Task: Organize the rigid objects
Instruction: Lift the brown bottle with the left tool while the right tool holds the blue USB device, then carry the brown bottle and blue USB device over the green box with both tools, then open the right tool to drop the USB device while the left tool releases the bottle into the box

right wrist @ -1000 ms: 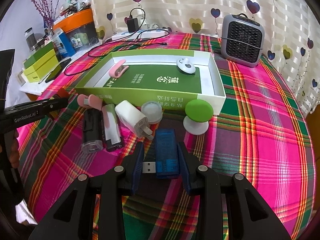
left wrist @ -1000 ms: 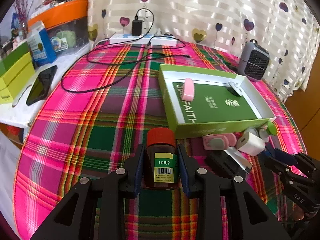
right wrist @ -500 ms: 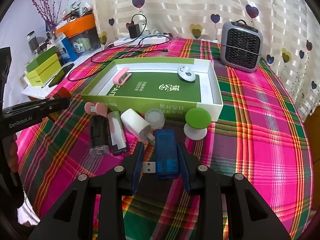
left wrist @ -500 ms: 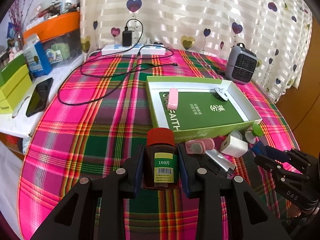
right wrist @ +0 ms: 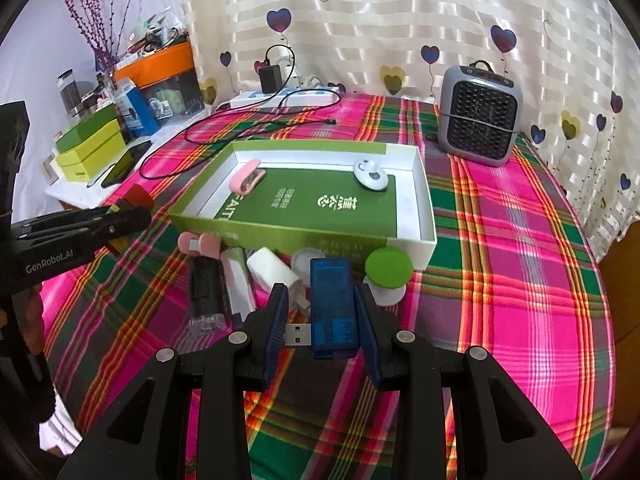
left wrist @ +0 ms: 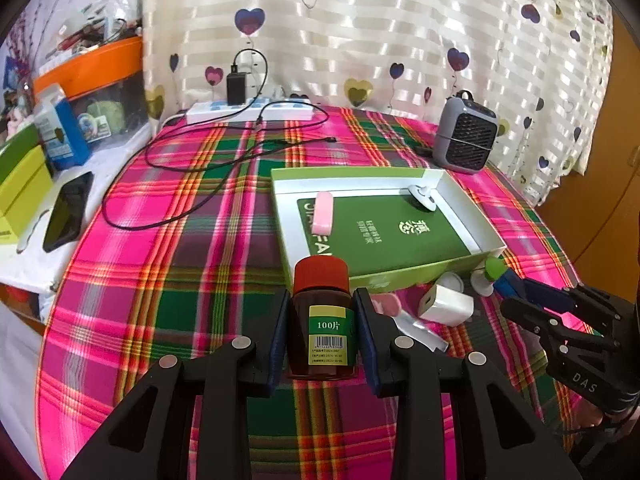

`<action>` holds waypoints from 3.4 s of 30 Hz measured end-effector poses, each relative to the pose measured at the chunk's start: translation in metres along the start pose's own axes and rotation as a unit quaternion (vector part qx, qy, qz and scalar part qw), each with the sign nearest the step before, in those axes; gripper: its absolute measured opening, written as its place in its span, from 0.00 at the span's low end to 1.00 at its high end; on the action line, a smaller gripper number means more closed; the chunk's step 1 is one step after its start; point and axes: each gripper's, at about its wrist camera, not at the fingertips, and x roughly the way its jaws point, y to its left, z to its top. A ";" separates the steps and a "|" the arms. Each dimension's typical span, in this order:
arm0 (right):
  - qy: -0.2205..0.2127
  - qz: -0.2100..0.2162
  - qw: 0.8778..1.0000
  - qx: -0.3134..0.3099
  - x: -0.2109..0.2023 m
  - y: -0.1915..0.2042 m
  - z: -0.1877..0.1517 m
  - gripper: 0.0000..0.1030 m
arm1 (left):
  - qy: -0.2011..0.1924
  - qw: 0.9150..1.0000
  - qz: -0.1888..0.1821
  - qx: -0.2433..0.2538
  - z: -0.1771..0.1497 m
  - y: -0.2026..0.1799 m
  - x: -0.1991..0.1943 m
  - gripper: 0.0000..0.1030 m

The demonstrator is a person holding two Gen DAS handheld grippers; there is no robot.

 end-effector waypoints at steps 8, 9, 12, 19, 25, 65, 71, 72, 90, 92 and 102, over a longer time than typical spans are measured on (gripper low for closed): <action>-0.011 0.012 1.000 -0.005 0.002 0.001 0.017 0.34 | 0.004 1.000 -0.008 0.010 0.005 -0.005 0.008 0.29; -0.012 0.014 1.000 -0.005 0.003 0.001 0.019 0.34 | 0.004 1.000 -0.009 0.010 0.006 -0.006 0.010 0.30; -0.012 0.018 1.000 -0.006 0.007 0.000 0.025 0.34 | 0.007 1.000 -0.013 0.013 0.009 -0.007 0.015 0.29; -0.009 0.029 0.999 -0.011 0.019 -0.001 0.043 0.34 | 0.011 1.000 -0.020 0.011 0.016 -0.009 0.027 0.30; 0.000 0.038 0.999 -0.011 0.035 -0.002 0.059 0.34 | 0.018 0.999 -0.024 0.011 0.021 -0.012 0.039 0.30; 0.085 0.045 0.995 -0.038 0.154 0.002 0.111 0.34 | 0.044 0.998 -0.025 0.027 0.037 -0.021 0.094 0.30; 0.087 0.048 0.994 -0.044 0.159 0.007 0.112 0.34 | 0.051 0.998 -0.026 0.030 0.036 -0.023 0.099 0.30; 0.088 0.049 0.994 -0.044 0.160 0.007 0.112 0.34 | 0.051 0.998 -0.026 0.031 0.036 -0.023 0.099 0.30; 0.090 0.051 0.993 -0.056 0.163 0.015 0.113 0.35 | 0.050 0.998 -0.024 0.034 0.037 -0.024 0.101 0.30; 0.089 0.051 0.993 -0.056 0.163 0.015 0.113 0.35 | 0.050 0.998 -0.024 0.034 0.037 -0.024 0.101 0.30; 0.089 0.056 0.993 -0.044 0.163 0.014 0.113 0.35 | 0.051 0.998 -0.024 0.034 0.037 -0.023 0.101 0.30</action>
